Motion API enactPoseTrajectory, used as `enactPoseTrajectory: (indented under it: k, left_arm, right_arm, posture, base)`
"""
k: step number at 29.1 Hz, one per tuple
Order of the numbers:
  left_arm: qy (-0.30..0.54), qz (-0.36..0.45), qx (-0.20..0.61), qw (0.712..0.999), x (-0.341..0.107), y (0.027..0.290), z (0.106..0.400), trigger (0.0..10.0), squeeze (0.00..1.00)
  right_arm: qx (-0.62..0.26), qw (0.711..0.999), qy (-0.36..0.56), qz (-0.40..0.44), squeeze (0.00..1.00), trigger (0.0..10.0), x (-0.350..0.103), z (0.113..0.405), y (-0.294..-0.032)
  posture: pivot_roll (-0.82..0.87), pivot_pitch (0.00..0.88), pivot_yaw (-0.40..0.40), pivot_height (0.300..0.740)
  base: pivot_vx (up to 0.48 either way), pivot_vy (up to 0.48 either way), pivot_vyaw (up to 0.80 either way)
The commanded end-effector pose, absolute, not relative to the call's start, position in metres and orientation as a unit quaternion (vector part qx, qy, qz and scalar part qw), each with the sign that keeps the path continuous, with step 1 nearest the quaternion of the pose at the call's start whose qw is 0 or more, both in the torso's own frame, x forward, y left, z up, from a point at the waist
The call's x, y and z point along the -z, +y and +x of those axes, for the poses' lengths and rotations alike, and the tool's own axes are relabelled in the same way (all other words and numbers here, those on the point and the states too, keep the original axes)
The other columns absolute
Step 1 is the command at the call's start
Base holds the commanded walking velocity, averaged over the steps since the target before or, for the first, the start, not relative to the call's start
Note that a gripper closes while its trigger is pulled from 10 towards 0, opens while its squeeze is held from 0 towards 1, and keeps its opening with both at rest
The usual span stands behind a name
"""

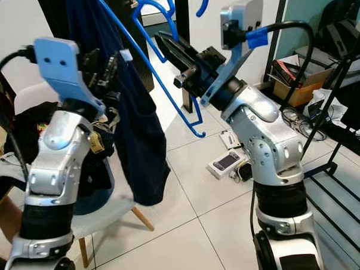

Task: Hang hanger

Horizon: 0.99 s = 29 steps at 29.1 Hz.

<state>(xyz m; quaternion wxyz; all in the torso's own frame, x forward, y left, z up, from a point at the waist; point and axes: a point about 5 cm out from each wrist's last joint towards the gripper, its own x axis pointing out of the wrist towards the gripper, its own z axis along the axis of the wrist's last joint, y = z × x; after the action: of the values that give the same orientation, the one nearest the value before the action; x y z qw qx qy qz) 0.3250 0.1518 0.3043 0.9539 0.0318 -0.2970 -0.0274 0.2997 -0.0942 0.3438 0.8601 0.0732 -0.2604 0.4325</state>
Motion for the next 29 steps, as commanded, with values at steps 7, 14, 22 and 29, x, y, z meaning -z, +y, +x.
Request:
enactPoseTrajectory:
  k: [7, 14, 22, 29]
  left_arm:
    - [-0.273, -0.006, 0.033, 0.962, -0.293, 0.159, 0.332, 0.0, 0.0]
    - [-0.283, -0.013, 0.048, 0.958, -0.299, 0.158, 0.333, 0.0, 0.0]
    - [-0.295, -0.002, 0.047, 0.954, -0.307, 0.166, 0.332, 0.0, 0.0]
    - [-0.304, 0.002, 0.059, 0.951, -0.312, 0.168, 0.33, 0.0, 0.0]
  right_arm:
    - [-0.447, 0.844, -0.288, 0.073, 0.0, 10.0, -0.354, 0.29, -0.096]
    - [-0.445, 0.847, -0.283, 0.07, 0.0, 10.0, -0.351, 0.291, -0.096]
    - [-0.4, 0.884, -0.237, 0.047, 0.0, 10.0, -0.338, 0.307, -0.099]
    - [-0.37, 0.905, -0.209, 0.037, 0.0, 10.0, -0.329, 0.316, -0.102]
  posture:
    - [-0.01, 0.002, 0.034, 0.74]
    - [-0.01, 0.0, 0.035, 0.74]
    - [0.0, 0.001, 0.035, 0.74]
    - [0.0, 0.007, 0.035, 0.74]
  base:
    - [0.0, 0.0, 0.0]
    - [0.0, 0.0, 0.0]
    - [0.0, 0.0, 0.0]
    - [0.0, 0.0, 0.0]
